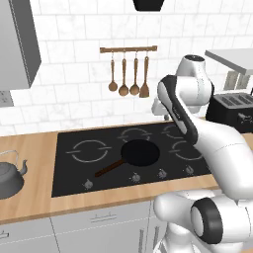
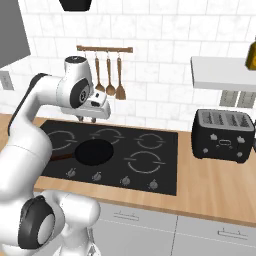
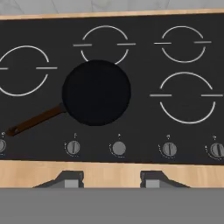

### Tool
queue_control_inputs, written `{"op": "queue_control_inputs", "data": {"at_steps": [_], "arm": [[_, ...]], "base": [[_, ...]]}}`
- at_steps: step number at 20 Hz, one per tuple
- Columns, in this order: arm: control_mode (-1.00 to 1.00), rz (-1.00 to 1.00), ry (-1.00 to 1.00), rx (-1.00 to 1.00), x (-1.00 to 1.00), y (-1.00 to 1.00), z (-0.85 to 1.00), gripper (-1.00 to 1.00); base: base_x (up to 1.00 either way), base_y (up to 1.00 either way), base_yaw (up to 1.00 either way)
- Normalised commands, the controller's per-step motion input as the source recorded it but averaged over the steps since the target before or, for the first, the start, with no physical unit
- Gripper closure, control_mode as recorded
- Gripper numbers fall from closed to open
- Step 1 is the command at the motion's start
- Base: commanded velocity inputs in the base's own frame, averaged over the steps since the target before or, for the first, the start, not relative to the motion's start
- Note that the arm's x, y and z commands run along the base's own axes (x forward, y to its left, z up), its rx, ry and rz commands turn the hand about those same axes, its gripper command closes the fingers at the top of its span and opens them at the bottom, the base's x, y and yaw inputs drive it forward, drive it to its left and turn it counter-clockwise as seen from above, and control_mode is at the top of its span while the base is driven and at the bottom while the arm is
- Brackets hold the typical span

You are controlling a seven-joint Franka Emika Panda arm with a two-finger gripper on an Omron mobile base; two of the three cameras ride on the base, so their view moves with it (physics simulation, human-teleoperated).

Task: Pick the kettle from the counter and place it on a stove burner. Then turn the burner on.

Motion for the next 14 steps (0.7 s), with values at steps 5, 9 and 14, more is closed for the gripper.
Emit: {"op": "queue_control_inputs", "data": {"at_steps": [5, 9, 14], "arm": [[-1.00, 0.00, 0.00, 0.01, -0.14, 0.03, 0.00, -1.00], [-1.00, 0.00, -0.04, 0.01, -0.45, 0.75, 0.00, -1.00], [-1.00, 0.00, -0.05, 0.00, -0.49, 1.00, 0.00, -1.00]], "base": [[0.00, 0.00, 0.00], [0.00, 0.00, 0.00], [0.00, 0.00, 0.00]]}}
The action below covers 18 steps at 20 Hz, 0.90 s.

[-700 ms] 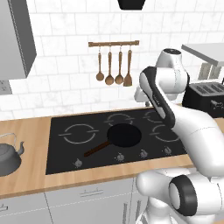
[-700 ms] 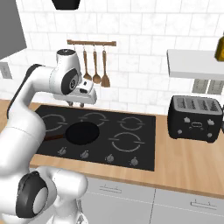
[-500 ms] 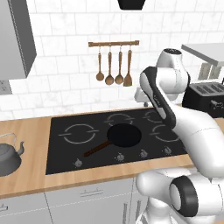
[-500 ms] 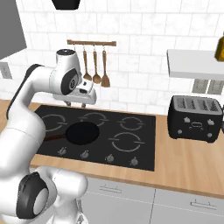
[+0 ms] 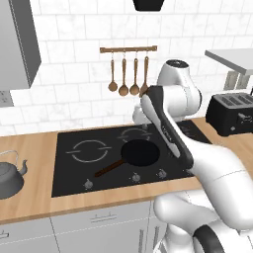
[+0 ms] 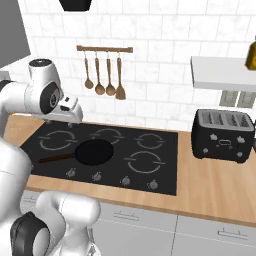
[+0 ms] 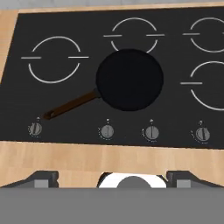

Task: Pick the kettle from the counter and place it on a stove burner. Then turn the burner on.

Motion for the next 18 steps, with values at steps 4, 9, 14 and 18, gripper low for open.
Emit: {"op": "queue_control_inputs", "data": {"at_steps": [4, 9, 14, 18], "arm": [[-1.00, 0.00, -0.05, 0.02, -0.57, 1.00, -0.01, -1.00], [-1.00, 0.00, -0.02, 0.04, -0.44, 1.00, 0.00, -1.00], [-1.00, 0.00, 0.00, 0.09, -0.17, 1.00, -0.06, -1.00], [-1.00, 0.00, 0.00, 0.13, -0.02, 1.00, -0.08, -1.00]], "base": [[0.00, 0.00, 0.00], [0.00, 0.00, 0.00], [0.00, 0.00, 0.00], [0.00, 0.00, 0.00]]}}
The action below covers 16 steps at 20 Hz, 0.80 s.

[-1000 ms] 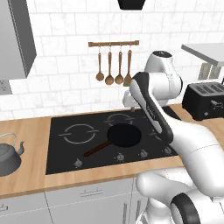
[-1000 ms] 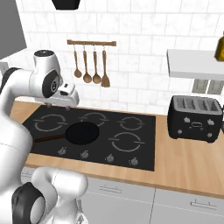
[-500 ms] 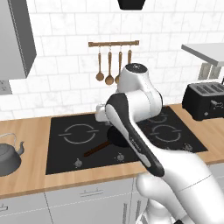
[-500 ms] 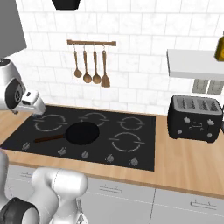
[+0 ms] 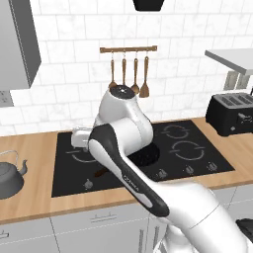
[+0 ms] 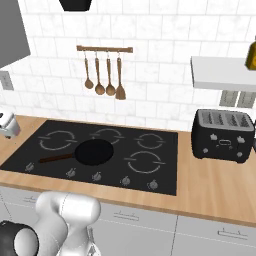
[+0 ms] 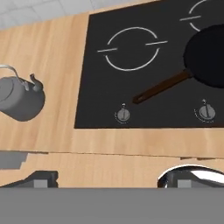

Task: Pick the kettle from the counter and place it on a stove burner. Then turn the burner on.

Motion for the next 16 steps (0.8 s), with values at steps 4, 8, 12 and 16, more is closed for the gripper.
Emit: {"op": "queue_control_inputs", "data": {"at_steps": [4, 8, 12, 16], "arm": [[-1.00, 0.00, 0.00, 0.13, 0.00, 1.00, -0.04, -1.00], [-1.00, 0.00, 0.00, 0.11, 0.00, 1.00, -0.03, -1.00], [-1.00, 0.00, 0.00, 0.09, 0.06, 1.00, -0.04, -1.00], [-1.00, -0.05, -0.01, 0.12, 0.33, 1.00, -0.20, -1.00]], "base": [[0.00, 0.00, 0.00], [0.00, 0.00, 0.00], [0.00, 0.00, 0.00], [0.00, 0.00, 0.00]]}}
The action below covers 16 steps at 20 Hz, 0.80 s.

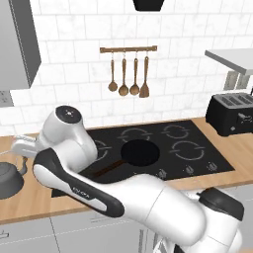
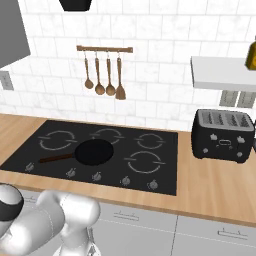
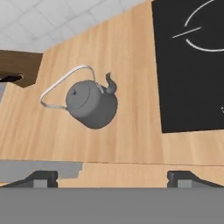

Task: Pick the kettle from the counter and place it on a stove burner. Then turn the burner on.

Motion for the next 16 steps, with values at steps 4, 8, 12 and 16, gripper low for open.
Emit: {"op": "queue_control_inputs", "data": {"at_steps": [4, 8, 12, 16], "arm": [[-1.00, -0.16, -0.10, 0.03, 0.55, 1.00, -0.07, -1.00], [-1.00, -0.25, -0.04, -0.04, 0.66, 0.70, 0.00, -1.00], [-1.00, -0.16, 0.03, 0.00, 0.62, 0.54, 0.01, -1.00], [-1.00, -0.01, 0.25, 0.00, 0.49, 0.25, 0.00, -1.00]], "base": [[0.00, 0.00, 0.00], [0.00, 0.00, 0.00], [0.00, 0.00, 0.00], [0.00, 0.00, 0.00]]}}
